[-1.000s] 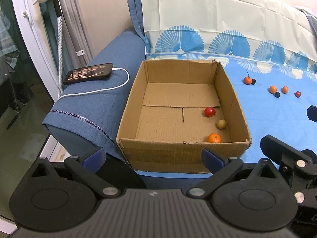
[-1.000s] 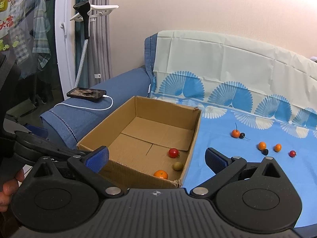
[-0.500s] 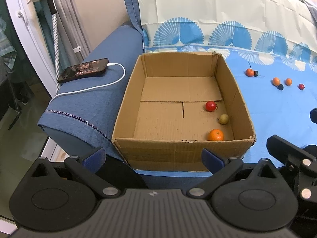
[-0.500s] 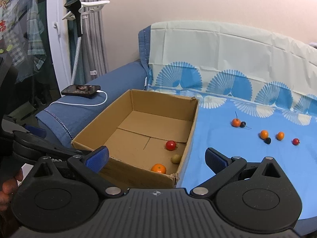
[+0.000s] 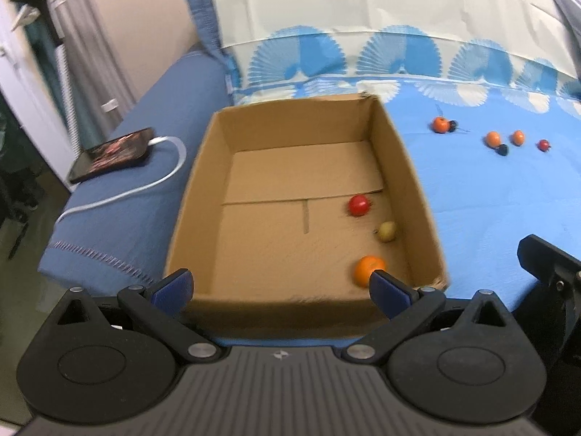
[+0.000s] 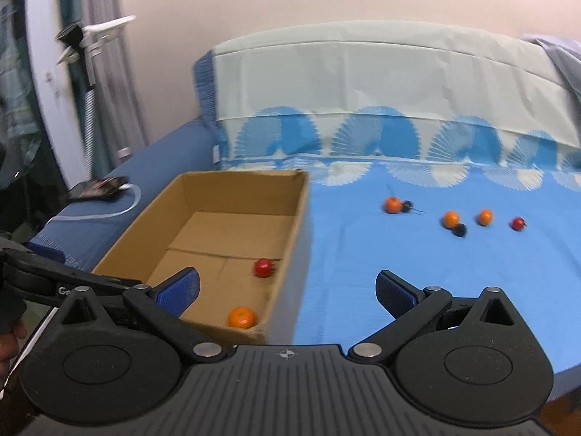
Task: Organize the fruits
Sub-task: 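Move both tools to the sheet and grasp tangerines with each tool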
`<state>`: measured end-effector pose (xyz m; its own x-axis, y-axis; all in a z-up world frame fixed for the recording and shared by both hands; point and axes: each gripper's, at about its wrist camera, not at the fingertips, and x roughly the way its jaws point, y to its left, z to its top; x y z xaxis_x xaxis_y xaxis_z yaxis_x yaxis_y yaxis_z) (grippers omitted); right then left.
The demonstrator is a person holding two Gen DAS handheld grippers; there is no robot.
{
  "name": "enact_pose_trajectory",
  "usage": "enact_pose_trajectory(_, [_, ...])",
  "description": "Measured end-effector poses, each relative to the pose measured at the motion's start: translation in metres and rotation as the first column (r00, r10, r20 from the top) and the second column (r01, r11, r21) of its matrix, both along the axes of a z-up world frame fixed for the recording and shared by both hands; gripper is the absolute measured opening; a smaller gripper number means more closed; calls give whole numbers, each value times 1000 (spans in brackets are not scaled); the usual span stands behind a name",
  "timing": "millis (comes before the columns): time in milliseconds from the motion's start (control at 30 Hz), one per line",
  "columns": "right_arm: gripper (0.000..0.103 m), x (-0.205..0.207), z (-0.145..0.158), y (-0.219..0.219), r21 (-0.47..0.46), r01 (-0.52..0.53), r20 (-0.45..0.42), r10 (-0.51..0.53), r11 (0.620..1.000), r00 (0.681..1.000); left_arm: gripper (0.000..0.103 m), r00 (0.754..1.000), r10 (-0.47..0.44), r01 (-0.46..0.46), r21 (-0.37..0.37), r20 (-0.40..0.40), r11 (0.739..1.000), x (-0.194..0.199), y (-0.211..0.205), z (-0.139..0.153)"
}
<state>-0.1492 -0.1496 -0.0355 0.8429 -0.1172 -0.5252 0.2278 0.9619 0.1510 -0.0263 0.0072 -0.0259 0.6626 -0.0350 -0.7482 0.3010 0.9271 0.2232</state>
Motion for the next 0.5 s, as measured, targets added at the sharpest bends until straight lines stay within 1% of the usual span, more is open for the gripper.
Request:
enact_pose_trajectory(167, [102,0,-11,-45,5,122,-3,-122,993,993,103,997,-59,56,-58,-49,997,27,-40,4])
enact_pose_trajectory(233, [102,2,-17,-68,8,182,-12,-182,983,983,103,995,-83,80,-60,-51,995,38,-63,4])
enact_pose_trajectory(333, [102,9,-28,-104,7,261,-19,-261,965,965,103,988,-140,135,-66,-62,989,60,-104,3])
enact_pose_trajectory(433, [102,19,-40,-141,5,329,-24,-329,944,944,103,978,-183,171,-110,-104,979,92,-148,-4])
enact_pose_trajectory(500, [102,26,-50,-166,0,375,-27,-375,927,927,103,974,-203,189,-127,-102,974,112,-175,-13])
